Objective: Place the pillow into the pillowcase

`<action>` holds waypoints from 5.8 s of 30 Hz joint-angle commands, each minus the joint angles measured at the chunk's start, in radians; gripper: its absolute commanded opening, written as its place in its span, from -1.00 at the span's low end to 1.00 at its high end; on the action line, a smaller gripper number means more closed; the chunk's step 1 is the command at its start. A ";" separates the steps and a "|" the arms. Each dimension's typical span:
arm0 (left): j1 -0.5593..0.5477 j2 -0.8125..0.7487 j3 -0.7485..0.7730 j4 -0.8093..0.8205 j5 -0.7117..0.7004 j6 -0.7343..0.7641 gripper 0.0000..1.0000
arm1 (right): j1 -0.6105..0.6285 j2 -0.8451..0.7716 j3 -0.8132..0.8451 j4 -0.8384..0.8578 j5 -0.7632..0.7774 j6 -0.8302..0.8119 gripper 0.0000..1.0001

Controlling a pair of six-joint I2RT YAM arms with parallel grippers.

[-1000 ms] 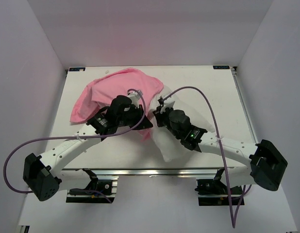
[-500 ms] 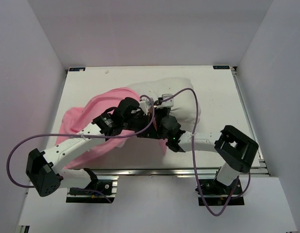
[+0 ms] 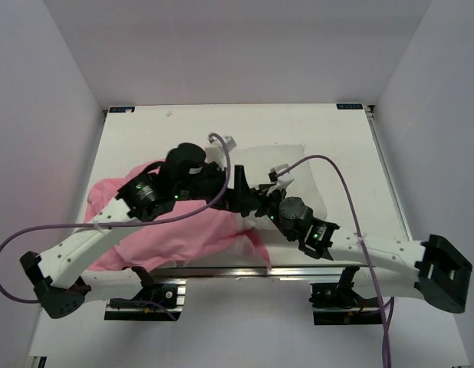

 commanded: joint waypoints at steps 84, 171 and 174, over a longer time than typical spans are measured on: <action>0.434 0.192 0.303 -0.193 -0.337 0.373 0.27 | -0.109 -0.024 0.136 -0.452 -0.532 -0.385 -1.00; 0.027 0.268 0.339 -0.405 -1.067 0.086 0.96 | -0.071 -0.256 -0.059 -0.381 -0.549 -0.146 -1.00; 0.037 0.265 0.313 -0.425 -1.095 0.069 0.65 | -0.071 -0.257 -0.047 -0.401 -0.542 -0.150 -1.00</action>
